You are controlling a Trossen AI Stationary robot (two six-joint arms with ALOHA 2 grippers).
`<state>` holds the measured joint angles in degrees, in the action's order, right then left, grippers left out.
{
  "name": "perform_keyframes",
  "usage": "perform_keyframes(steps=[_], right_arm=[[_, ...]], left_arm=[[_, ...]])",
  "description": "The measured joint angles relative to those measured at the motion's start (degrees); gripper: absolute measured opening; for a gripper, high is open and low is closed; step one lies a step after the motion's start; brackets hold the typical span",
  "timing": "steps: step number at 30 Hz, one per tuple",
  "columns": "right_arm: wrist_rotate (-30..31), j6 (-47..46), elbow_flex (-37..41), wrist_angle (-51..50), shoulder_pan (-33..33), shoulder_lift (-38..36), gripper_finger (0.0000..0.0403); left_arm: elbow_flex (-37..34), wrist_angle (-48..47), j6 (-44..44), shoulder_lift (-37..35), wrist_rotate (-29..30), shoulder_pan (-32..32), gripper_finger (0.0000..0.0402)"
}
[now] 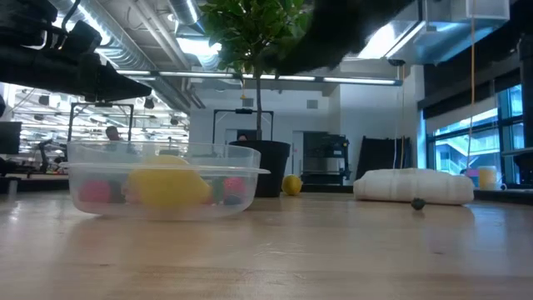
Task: Pick and placing Produce into tupperware
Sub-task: Put the black cherry into the transparent bin, then put the blueberry into the transparent bin
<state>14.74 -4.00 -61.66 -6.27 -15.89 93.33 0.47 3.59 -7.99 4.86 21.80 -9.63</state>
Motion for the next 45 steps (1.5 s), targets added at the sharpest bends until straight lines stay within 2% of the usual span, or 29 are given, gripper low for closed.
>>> perform_keyframes(steps=[5, 11, 16, 24, 35, 45], right_arm=[[-7.02, 5.14, -7.79, 0.48, 1.25, 9.85, 0.0], [-14.87, 10.51, -17.0, 0.34, 2.53, 18.12, 0.0001], [-15.04, 11.7, -20.88, -0.01, 4.41, 22.74, 0.0002], [-17.81, 7.91, -21.27, -0.01, 6.99, 27.53, 0.0002], [-18.03, 7.21, -21.28, -0.04, 7.13, 29.17, 0.0004], [-17.92, 7.51, -21.28, -0.01, 7.15, 29.17, 0.0049]], left_arm=[[0.0, -0.01, 0.07, 0.0, 0.01, 0.0, 0.0126], [0.0, -0.02, 0.34, -0.01, 0.01, 0.0, 0.0126], [0.0, -0.02, 0.39, -0.01, 0.01, 0.0, 0.0126], [0.0, -0.02, 0.39, -0.02, 0.0, 0.0, 0.0126], [-0.01, 0.0, 0.37, 0.0, 0.01, 0.0, 0.0126], [-0.01, -0.01, 0.35, 0.0, 0.01, 0.01, 0.0126]])
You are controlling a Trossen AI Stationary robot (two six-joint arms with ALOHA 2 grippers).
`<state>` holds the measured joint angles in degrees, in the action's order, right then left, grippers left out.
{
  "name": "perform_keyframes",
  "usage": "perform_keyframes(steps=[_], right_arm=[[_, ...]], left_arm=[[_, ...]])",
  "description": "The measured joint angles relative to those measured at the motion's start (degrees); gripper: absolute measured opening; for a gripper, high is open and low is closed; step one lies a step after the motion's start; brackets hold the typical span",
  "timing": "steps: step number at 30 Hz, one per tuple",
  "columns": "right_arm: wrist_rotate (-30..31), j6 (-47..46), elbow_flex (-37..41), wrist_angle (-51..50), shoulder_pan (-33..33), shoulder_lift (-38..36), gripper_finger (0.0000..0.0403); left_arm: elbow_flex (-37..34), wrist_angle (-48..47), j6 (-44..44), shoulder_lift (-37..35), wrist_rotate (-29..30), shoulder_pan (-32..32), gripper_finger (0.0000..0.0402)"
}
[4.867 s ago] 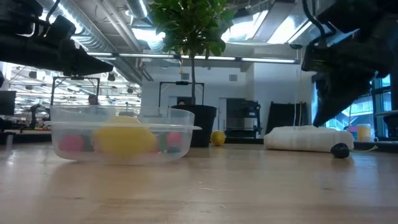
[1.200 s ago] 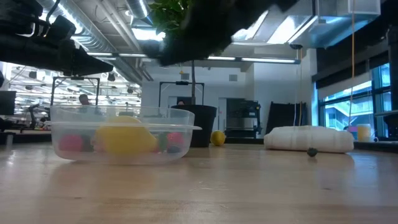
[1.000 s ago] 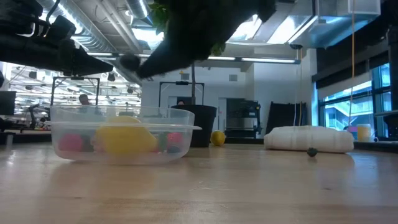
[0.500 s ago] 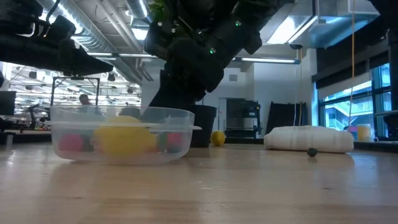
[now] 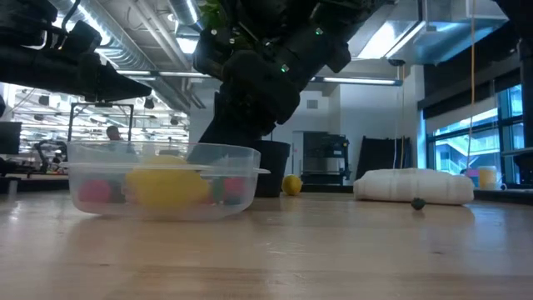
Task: Pick and placing Produce into tupperware
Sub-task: Put the blueberry into the transparent bin
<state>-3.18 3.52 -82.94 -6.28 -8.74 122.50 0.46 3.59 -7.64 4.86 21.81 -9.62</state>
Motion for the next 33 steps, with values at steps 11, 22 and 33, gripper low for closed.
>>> perform_keyframes(steps=[11, 22, 33], right_arm=[[0.12, -0.25, 0.02, -1.41, 0.0, -2.35, 0.01], [7.37, -6.85, 1.49, -14.94, 0.0, -15.0, 0.0103], [16.07, -19.89, 29.85, -0.37, -2.11, -34.69, 0.0103]], left_arm=[[0.01, 0.0, -0.02, -0.01, -0.01, 0.01, 0.0126], [0.01, 0.01, 0.0, -0.02, 0.01, 0.0, 0.0126], [0.01, 0.01, -0.04, 0.0, -0.01, 0.01, 0.0126]])
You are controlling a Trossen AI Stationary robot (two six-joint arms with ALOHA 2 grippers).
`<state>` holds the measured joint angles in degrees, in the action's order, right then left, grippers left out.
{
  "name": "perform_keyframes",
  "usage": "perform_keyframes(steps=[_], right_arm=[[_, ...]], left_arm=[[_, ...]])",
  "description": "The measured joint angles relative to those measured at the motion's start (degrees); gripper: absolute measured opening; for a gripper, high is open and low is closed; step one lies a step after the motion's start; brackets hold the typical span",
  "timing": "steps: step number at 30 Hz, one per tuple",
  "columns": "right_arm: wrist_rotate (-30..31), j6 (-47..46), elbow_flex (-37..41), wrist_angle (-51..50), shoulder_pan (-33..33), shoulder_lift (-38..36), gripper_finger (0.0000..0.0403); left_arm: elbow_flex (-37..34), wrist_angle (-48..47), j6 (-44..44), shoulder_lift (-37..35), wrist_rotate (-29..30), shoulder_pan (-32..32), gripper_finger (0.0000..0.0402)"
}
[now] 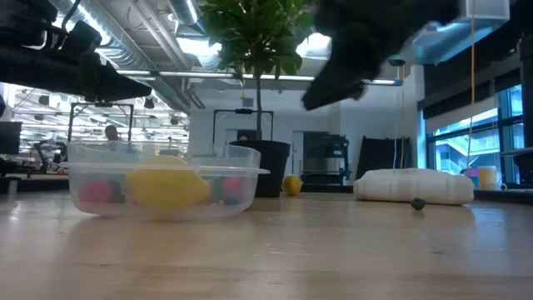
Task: Pick and placing Produce into tupperware
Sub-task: Put the blueberry into the transparent bin
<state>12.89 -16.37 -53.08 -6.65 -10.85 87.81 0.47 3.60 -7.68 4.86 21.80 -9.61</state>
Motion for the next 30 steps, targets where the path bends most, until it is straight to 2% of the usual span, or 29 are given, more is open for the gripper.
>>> perform_keyframes(steps=[6, 8, 13, 18, 26, 30], right_arm=[[12.55, -9.12, 14.15, 3.71, -7.12, -9.94, 0.0103], [14.89, -12.12, 17.93, 4.26, -9.45, -11.98, 0.0103], [15.49, -17.43, 25.59, 9.08, -13.34, -13.16, 0.0103], [16.07, -22.61, 31.14, 11.29, -14.51, -12.98, 0.0103], [20.01, -19.77, 34.77, 16.25, -15.04, -12.98, 0.0105], [19.97, -19.55, 34.78, 16.26, -15.02, -12.98, 0.0132]], left_arm=[[-0.01, -0.01, -0.44, 0.0, 0.02, -0.01, 0.0126], [0.0, 0.0, -0.44, -0.02, 0.0, -0.02, 0.0126], [0.0, 0.0, -0.4, 0.0, 0.0, -0.02, 0.0126], [0.0, 0.0, -0.13, -0.02, 0.0, -0.02, 0.0126], [-0.01, -0.01, 1.01, -0.01, 0.0, -0.02, 0.0126], [0.0, 0.0, 1.2, 0.0, 0.0, 0.0, 0.0126]])
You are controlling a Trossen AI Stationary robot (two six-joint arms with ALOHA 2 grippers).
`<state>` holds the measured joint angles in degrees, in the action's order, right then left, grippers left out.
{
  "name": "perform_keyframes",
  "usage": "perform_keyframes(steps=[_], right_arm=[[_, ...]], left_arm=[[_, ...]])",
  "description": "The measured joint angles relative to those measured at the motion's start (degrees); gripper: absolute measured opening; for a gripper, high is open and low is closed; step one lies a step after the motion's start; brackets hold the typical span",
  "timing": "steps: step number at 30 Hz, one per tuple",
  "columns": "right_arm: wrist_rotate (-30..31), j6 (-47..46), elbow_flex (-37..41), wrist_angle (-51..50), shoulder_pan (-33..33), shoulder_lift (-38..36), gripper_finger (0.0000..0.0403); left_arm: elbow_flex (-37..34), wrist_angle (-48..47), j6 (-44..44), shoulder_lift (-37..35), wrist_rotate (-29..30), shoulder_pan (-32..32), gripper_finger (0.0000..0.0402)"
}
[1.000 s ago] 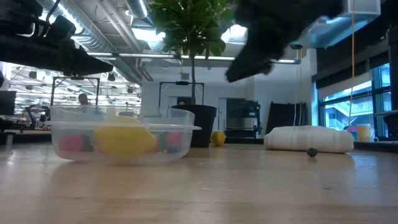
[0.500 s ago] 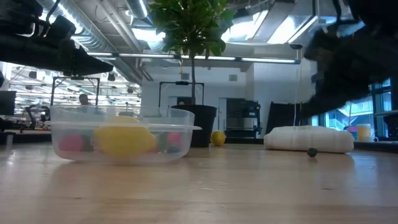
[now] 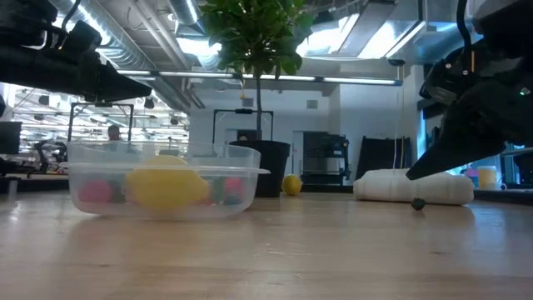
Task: Pick and placing Produce into tupperware
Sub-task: Put the blueberry into the transparent bin
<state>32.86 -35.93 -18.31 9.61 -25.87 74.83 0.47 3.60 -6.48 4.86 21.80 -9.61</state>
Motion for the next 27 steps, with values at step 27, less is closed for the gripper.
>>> perform_keyframes(steps=[27], right_arm=[[1.6, -3.02, 0.0, 1.07, -0.17, 7.53, 0.0218]], left_arm=[[0.0, 0.0, 0.02, 0.0, 0.0, -0.02, 0.0126]])
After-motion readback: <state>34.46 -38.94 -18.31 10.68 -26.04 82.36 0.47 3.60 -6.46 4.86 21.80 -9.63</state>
